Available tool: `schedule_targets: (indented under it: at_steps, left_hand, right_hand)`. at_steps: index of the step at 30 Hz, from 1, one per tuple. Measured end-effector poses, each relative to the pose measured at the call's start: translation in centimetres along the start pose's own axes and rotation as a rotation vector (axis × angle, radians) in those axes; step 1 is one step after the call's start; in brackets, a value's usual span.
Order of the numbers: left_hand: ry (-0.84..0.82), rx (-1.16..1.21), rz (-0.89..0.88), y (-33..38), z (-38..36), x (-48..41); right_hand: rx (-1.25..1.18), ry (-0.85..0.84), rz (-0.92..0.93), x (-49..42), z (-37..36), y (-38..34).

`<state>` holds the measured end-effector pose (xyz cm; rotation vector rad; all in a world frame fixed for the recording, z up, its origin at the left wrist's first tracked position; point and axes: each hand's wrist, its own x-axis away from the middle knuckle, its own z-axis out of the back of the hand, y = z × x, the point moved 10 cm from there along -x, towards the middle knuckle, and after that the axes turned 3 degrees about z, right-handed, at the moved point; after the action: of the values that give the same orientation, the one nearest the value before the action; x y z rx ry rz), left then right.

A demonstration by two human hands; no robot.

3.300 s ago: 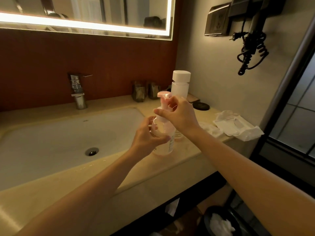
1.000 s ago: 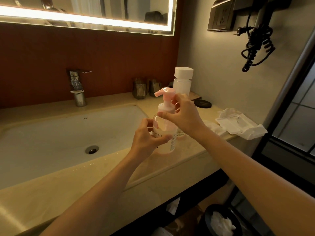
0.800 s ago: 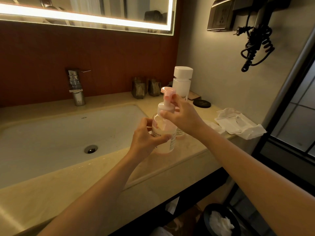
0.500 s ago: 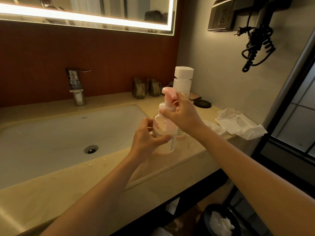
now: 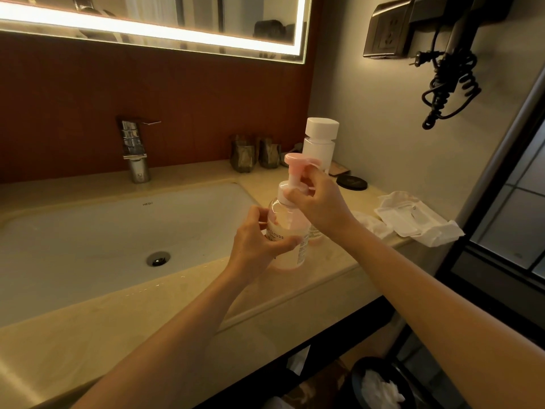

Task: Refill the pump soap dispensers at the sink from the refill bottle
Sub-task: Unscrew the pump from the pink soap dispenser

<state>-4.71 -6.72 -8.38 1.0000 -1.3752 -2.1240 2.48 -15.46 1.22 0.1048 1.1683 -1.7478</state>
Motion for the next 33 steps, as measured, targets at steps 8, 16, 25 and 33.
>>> schedule_targets:
  at_steps: [8, 16, 25, 33]
  left_hand:
    - [-0.001, 0.014, -0.011, 0.0, -0.1, 0.0]
    - [-0.009, 0.025, 0.003, 0.0, -0.1, 0.1]
    - [-0.007, 0.025, -0.001, 0.0, -0.1, 0.1]
    - [-0.002, 0.033, -0.009, 0.0, -0.2, 0.1]
  right_hand:
    - [0.110, 0.062, 0.000, 0.1, 0.3, 0.3]
    - [-0.051, -0.041, -0.062, 0.2, -0.7, 0.7]
    - [-0.005, 0.070, -0.025, 0.3, 0.6, 0.1]
    - [0.037, 0.111, -0.032, 0.4, 0.7, 0.3]
